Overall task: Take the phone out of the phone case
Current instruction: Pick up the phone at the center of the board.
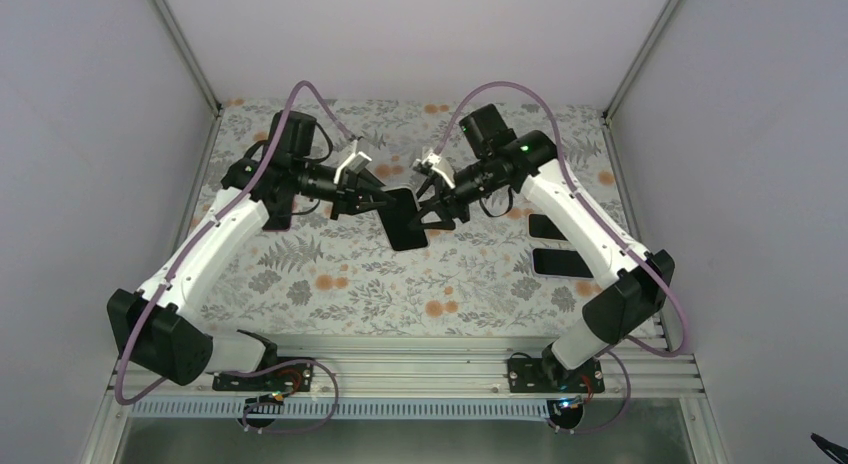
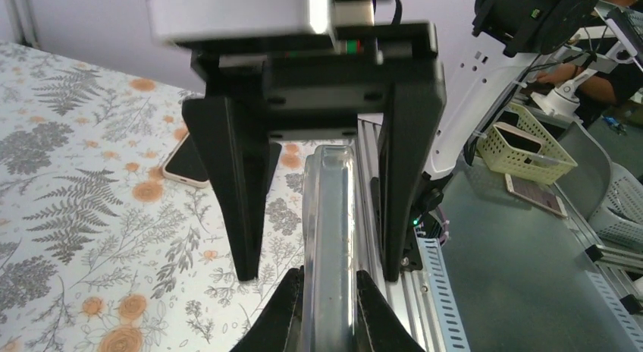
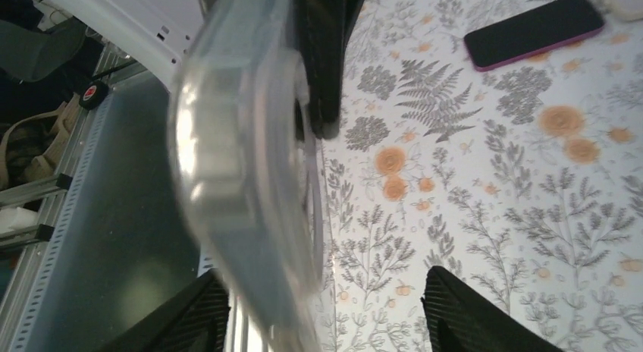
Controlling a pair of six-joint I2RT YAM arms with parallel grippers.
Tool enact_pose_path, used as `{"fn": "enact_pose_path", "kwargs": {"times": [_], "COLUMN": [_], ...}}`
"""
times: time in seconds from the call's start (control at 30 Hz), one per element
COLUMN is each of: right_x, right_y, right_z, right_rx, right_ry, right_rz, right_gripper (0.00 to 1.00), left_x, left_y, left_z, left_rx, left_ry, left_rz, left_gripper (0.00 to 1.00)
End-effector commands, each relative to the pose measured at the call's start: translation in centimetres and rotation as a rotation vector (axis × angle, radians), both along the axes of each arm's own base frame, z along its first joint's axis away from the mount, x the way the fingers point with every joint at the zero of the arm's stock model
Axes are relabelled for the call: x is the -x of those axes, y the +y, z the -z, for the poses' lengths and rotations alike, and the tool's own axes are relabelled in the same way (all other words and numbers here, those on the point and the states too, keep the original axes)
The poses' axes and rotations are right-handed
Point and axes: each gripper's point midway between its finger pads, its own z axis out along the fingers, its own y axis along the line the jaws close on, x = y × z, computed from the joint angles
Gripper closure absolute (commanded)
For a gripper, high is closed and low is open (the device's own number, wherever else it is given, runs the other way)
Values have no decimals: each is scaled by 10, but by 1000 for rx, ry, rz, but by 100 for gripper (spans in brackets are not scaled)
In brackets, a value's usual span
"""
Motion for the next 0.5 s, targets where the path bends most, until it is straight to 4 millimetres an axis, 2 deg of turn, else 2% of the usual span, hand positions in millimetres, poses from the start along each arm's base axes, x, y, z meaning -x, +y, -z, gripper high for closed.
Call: {"fn": "enact_pose_path", "kwargs": {"times": [0.0, 0.27, 0.47], "right_x": [11, 15, 19], "right_y": [9, 19, 22], "right_z": [16, 19, 18], "right_rx": [71, 100, 100], "right_ry": [-10, -38, -40], "right_rz": [-37, -50, -57], "right_gripper": [44, 72, 83], "left_x": [9, 10, 9], "left_y": [-7, -14, -18], "left_z": [-18, -11, -9], "left_rx": [33, 10, 0], "left_ry": [-64, -60, -56], "left_rz": [55, 63, 65], "left_gripper": [94, 94, 94]}}
